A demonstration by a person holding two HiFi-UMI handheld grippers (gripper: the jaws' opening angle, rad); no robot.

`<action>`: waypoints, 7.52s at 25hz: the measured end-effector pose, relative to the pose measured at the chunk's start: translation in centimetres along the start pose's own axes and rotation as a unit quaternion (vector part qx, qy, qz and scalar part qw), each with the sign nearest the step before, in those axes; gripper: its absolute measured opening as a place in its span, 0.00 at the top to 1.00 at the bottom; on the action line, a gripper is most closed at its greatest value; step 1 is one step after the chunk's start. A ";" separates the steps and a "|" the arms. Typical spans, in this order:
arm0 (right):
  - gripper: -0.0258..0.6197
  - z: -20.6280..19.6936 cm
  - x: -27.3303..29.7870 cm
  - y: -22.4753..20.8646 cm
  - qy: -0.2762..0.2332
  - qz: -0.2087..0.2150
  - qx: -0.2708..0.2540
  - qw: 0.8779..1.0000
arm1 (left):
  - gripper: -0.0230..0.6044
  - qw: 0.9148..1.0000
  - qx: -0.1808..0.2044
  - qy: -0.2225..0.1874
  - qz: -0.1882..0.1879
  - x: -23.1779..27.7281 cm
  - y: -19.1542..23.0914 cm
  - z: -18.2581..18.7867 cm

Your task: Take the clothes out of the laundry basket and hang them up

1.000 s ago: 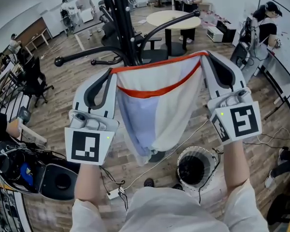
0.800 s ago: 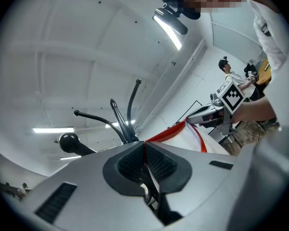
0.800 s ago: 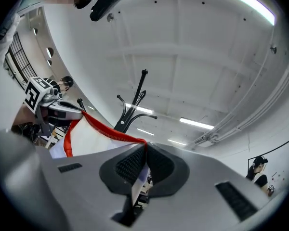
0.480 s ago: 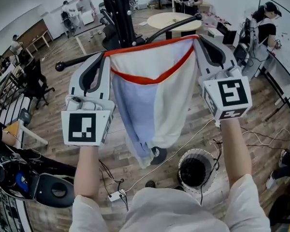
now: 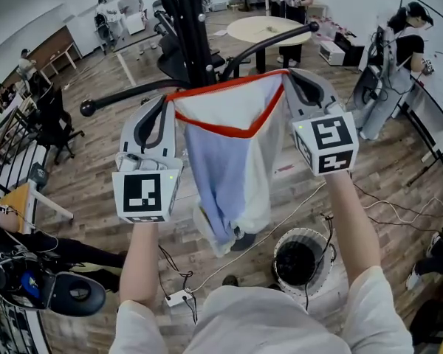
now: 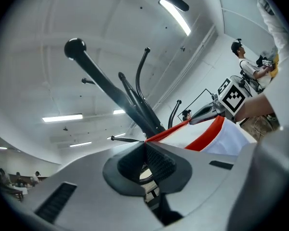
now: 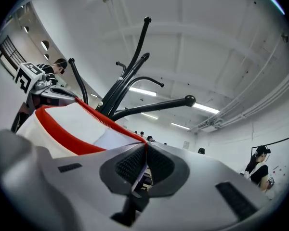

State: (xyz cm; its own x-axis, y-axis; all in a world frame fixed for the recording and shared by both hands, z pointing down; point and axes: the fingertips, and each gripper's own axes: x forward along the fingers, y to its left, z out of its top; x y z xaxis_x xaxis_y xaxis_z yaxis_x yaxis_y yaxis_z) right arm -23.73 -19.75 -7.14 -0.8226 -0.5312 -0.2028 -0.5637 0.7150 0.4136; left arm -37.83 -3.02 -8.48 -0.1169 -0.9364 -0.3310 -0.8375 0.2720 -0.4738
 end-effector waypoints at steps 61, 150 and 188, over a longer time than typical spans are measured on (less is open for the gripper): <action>0.93 -11.5 -5.5 14.2 0.114 0.167 0.089 0.975 | 0.93 0.976 -0.150 0.094 -0.123 -3.2 -13.9 -10.2; 0.86 -8.7 -15.7 10.3 0.053 0.138 0.127 0.981 | 0.74 0.973 -0.216 0.054 -0.060 -13.0 -14.0 -6.1; 0.94 -4.6 -28.2 25.3 0.077 0.052 0.199 0.976 | 0.84 0.944 -0.261 0.068 -0.193 -27.4 -16.2 -5.7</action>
State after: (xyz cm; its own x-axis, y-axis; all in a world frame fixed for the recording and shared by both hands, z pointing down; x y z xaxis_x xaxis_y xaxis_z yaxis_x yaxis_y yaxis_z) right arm -14.47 11.26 13.16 -0.8732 -0.4863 -0.0307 -0.4872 0.8723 0.0404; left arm -24.12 16.92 12.95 0.2128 -0.9728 -0.0919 -0.9763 -0.2079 -0.0601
